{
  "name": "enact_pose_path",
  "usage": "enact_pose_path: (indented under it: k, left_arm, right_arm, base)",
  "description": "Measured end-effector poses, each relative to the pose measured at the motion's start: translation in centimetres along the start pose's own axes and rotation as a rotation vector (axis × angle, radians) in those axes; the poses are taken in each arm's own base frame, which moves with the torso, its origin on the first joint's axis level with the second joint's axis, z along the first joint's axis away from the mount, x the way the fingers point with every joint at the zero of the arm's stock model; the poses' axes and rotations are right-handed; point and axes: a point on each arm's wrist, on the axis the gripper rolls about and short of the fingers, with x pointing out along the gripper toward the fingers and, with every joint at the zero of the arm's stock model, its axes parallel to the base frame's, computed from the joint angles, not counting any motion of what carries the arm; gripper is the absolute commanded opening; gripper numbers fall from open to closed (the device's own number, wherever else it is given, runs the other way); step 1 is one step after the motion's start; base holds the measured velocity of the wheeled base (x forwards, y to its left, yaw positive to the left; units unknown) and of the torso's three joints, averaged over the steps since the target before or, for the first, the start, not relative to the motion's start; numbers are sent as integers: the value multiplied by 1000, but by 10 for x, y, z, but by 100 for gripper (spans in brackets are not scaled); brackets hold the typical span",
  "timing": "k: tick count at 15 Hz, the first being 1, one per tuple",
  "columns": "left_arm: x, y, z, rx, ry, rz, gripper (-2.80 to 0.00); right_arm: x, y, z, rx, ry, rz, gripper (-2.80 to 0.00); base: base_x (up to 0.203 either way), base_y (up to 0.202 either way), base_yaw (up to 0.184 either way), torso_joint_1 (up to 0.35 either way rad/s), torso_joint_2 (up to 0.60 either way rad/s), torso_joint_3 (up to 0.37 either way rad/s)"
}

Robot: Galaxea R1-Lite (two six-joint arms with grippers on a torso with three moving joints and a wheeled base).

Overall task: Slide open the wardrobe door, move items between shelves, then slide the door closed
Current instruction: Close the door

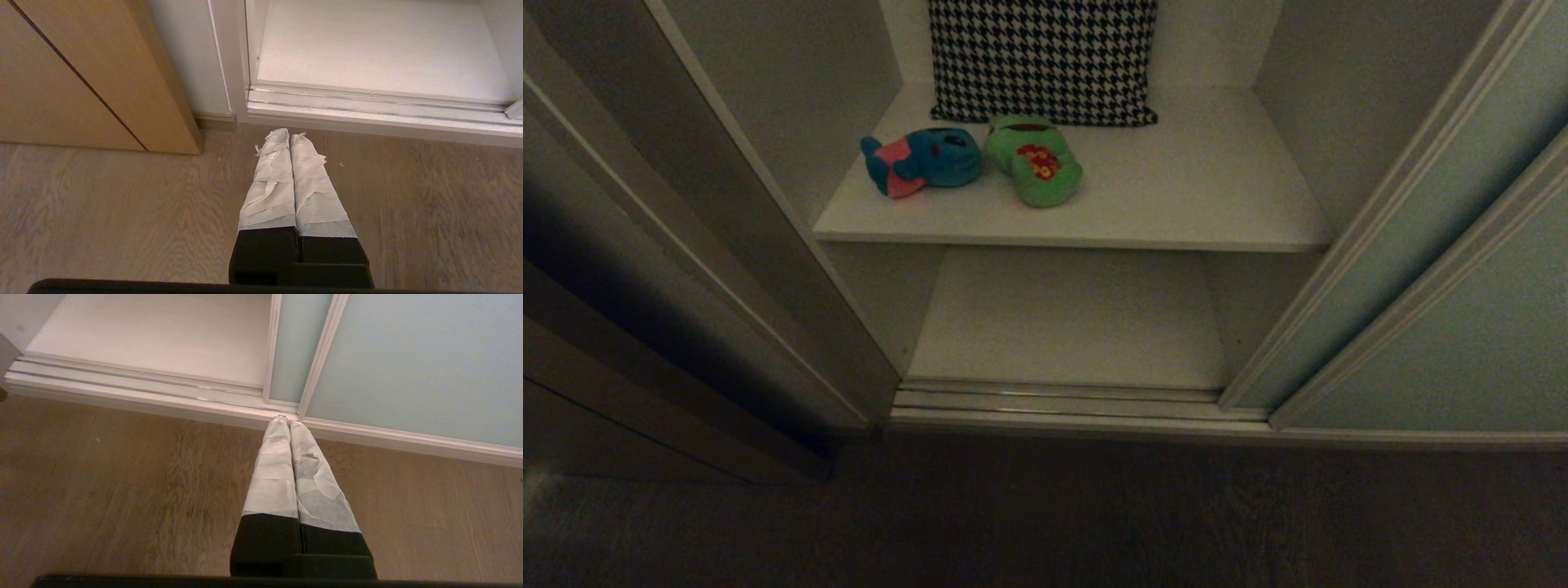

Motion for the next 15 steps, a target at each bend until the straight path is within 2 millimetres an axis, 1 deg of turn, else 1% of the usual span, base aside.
enact_pose_path:
  k: [2, 3, 5, 9, 10, 13, 15]
  left_arm:
    - [0, 0, 0, 0, 0, 0, -280]
    - [0, 0, 0, 0, 0, 1, -280]
    - [0, 0, 0, 0, 0, 1, -280]
    - [0, 0, 0, 0, 0, 0, -280]
    - [0, 0, 0, 0, 0, 0, -280]
    - [0, 0, 0, 0, 1, 0, -280]
    - [0, 0, 0, 0, 0, 0, -280]
  right_arm:
    - [-3, -1, 6, -3, -1, -13, -280]
    - [-6, -1, 13, -3, 11, -29, -280]
    - [-20, -3, 41, -1, 6, -52, -280]
    - [-60, -6, 102, -4, 32, -83, -280]
    - [-64, -7, 114, -6, 61, -113, -280]
    - [-65, -10, 144, -11, 84, -247, -280]
    - [-60, -13, 157, -13, 98, -335, -280]
  base:
    - [0, 0, 0, 0, 0, 0]
    - [0, 0, 0, 0, 0, 0]
    - [0, 0, 0, 0, 0, 0]
    - [0, 0, 0, 0, 0, 0]
    - [0, 0, 0, 0, 0, 0]
    - [0, 0, 0, 0, 0, 0]
    - [0, 0, 0, 0, 0, 0]
